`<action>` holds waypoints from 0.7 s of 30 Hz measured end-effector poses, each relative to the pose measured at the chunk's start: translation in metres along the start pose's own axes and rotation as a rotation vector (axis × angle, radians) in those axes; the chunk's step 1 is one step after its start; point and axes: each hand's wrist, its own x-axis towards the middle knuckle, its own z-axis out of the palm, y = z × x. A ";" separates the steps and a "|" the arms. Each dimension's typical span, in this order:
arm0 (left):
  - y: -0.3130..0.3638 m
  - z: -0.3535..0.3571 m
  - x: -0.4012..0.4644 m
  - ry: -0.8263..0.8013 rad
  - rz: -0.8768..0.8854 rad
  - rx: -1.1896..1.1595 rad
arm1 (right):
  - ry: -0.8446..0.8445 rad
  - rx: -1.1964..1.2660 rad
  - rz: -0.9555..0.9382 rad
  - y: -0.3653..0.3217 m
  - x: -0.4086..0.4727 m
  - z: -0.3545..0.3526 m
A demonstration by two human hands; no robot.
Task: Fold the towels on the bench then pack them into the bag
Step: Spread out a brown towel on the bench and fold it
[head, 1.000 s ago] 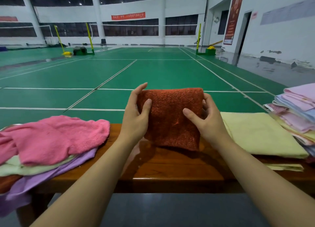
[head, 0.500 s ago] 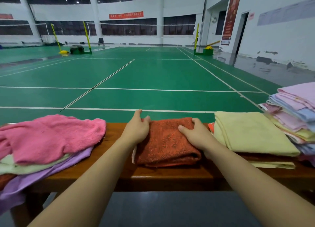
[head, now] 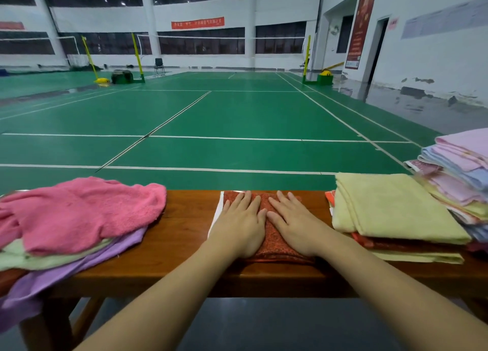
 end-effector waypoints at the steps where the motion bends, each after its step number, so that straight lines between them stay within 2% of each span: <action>1: 0.000 -0.001 0.000 -0.001 -0.001 0.007 | 0.008 -0.012 0.000 -0.001 0.000 -0.001; 4: 0.001 -0.002 -0.002 0.008 -0.003 -0.015 | 0.033 -0.026 0.008 -0.004 -0.002 0.000; 7: 0.003 -0.008 -0.003 0.071 -0.045 -0.151 | 0.185 -0.046 0.060 -0.006 -0.010 0.000; 10: -0.001 -0.025 -0.005 0.189 -0.256 -0.167 | 0.304 -0.075 0.268 -0.008 -0.019 -0.010; 12: -0.009 -0.037 -0.007 0.189 -0.437 -0.046 | 0.235 -0.056 0.375 -0.009 -0.022 -0.016; 14: -0.015 -0.041 -0.008 0.119 -0.523 -0.002 | 0.195 -0.049 0.376 -0.012 -0.024 -0.017; 17: -0.011 -0.032 -0.008 0.057 -0.498 -0.001 | 0.208 -0.032 0.324 -0.022 -0.028 -0.011; 21: 0.007 -0.015 -0.009 0.133 -0.406 -0.057 | 0.295 0.046 0.227 -0.033 -0.034 -0.007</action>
